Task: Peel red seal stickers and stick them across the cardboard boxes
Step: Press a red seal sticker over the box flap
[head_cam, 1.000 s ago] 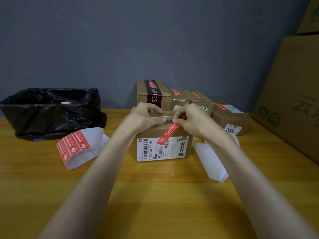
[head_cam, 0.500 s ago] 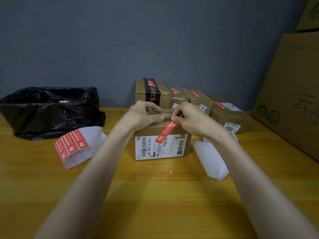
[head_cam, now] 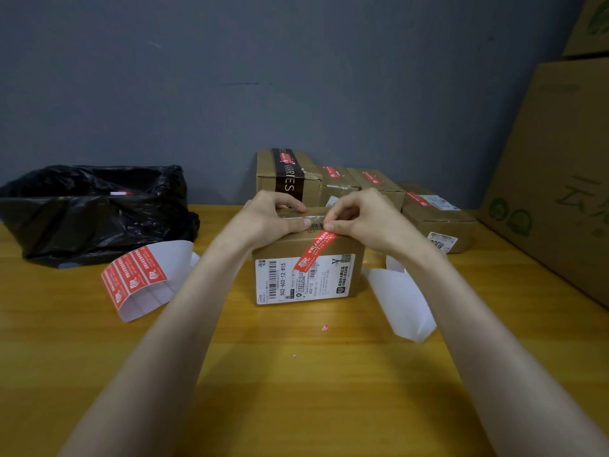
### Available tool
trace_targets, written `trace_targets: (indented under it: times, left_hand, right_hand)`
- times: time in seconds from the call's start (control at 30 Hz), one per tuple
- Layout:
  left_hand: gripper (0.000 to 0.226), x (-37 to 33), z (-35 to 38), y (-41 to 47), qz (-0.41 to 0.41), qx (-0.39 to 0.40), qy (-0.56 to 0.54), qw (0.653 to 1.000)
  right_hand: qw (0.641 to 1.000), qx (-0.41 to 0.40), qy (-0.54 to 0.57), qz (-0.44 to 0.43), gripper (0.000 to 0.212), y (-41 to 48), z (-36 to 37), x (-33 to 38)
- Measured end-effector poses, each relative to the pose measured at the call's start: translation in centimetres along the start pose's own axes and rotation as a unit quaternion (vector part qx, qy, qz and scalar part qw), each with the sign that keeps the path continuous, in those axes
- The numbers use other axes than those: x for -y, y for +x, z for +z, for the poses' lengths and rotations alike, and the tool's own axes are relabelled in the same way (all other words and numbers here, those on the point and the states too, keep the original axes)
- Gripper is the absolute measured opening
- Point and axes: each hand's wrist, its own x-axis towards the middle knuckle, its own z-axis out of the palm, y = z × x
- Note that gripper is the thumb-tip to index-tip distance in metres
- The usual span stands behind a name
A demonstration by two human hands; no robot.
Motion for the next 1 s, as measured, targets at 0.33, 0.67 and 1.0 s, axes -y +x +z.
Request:
trace_targets:
  times: [0.33,0.67,1.0]
  left_hand:
    - [0.029,0.1,-0.1,-0.1,-0.001,-0.005,-0.006,1.000]
    - [0.053,-0.9,-1.0,-1.3,0.018,0.069,0.004,0.997]
    - [0.048,-0.4,-2.7,-1.8,0.041,0.102,0.012,0.994]
  right_hand:
    - [0.998,0.061,-0.023,-0.026,0.011,-0.3,-0.8,0.6]
    - [0.997,0.051,0.054,-0.036,0.020,-0.5,-1.4,0.4]
    - [0.993,-0.031,0.102,-0.058,0.025,-0.5,-1.0,0.2]
